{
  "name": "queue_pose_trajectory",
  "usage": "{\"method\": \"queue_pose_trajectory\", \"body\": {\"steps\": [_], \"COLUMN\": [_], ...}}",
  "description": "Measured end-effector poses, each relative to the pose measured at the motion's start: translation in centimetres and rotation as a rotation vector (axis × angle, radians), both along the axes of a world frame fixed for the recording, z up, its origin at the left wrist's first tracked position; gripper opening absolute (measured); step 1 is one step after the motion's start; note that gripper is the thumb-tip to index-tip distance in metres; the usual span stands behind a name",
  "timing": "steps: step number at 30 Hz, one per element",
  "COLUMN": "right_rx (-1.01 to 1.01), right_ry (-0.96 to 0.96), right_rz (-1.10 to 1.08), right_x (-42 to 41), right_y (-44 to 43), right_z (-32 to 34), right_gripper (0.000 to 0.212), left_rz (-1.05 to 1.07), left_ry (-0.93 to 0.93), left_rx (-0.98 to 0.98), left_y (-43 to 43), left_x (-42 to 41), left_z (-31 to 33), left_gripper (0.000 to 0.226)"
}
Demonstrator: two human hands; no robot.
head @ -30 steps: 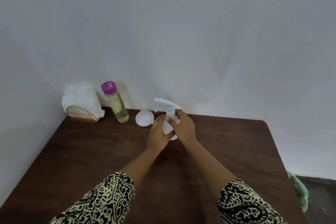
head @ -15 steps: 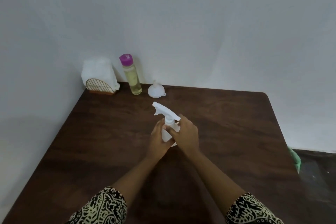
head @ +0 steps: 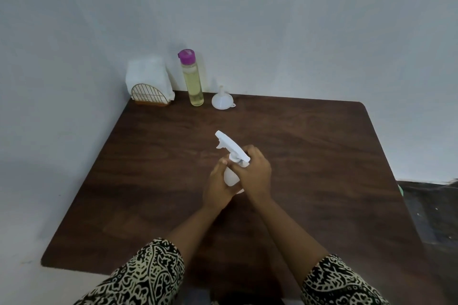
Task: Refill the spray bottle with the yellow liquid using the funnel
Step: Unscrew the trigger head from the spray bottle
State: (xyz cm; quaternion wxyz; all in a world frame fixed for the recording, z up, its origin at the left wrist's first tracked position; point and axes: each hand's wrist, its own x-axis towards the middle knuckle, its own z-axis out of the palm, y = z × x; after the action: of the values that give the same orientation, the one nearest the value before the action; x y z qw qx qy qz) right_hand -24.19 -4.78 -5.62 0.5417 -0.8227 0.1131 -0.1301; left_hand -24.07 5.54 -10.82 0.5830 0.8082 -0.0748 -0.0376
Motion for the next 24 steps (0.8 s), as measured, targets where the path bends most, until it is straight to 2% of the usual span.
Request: {"method": "queue_pose_trajectory", "body": {"steps": [8, 14, 17, 19, 21, 24], "right_rx": [-0.097, -0.139, 0.018, 0.096, 0.131, 0.198], "right_ry": [-0.069, -0.055, 0.062, 0.127, 0.15, 0.191], "right_rz": [0.011, 0.145, 0.365, 0.493, 0.526, 0.499], "right_x": [0.4, 0.8, 1.4, 1.6, 1.8, 1.8], "right_y": [-0.6, -1.8, -3.1, -3.8, -4.1, -4.3], "right_z": [-0.3, -0.5, 0.2, 0.6, 0.5, 0.2], "right_gripper": [0.043, 0.019, 0.017, 0.023, 0.033, 0.034], "left_rz": [0.006, -0.02, -0.042, -0.048, -0.05, -0.054], "left_ry": [-0.044, -0.043, -0.036, -0.028, -0.027, -0.014], "left_rx": [0.139, 0.234, 0.22, 0.2, 0.187, 0.176], "left_y": [0.2, 0.8, 1.0, 1.1, 1.1, 1.1], "left_x": [0.2, 0.8, 1.0, 0.9, 0.7, 0.8], "left_z": [0.1, -0.8, -0.2, -0.1, 0.1, -0.1], "left_gripper": [0.059, 0.066, 0.063, 0.062, 0.062, 0.061]}}
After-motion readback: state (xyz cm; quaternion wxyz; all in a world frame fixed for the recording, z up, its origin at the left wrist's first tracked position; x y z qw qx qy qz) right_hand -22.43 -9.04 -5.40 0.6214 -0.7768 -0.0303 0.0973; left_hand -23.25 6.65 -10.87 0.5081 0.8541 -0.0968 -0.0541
